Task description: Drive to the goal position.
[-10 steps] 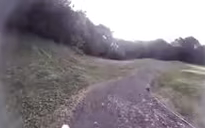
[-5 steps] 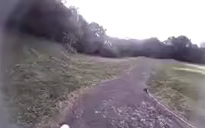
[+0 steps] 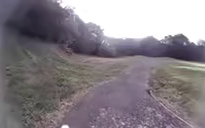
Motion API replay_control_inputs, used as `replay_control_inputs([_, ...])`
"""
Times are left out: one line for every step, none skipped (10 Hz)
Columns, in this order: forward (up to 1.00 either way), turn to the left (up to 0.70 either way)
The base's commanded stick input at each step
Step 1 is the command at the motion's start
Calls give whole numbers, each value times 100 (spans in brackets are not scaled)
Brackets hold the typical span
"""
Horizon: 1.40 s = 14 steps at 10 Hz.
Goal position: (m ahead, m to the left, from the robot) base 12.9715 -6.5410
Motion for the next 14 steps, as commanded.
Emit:
replay_control_inputs([50, 7])
replay_control_inputs([50, 1])
replay_control_inputs([50, 0])
replay_control_inputs([50, 0])
replay_control_inputs([50, 0])
replay_control_inputs([50, -5])
replay_control_inputs([50, -50])
replay_control_inputs([50, -50])
replay_control_inputs([50, -50])
replay_control_inputs([50, 0])
replay_control_inputs([50, 0])
replay_control_inputs([50, 0])
replay_control_inputs([50, 0])
replay_control_inputs([50, 0])
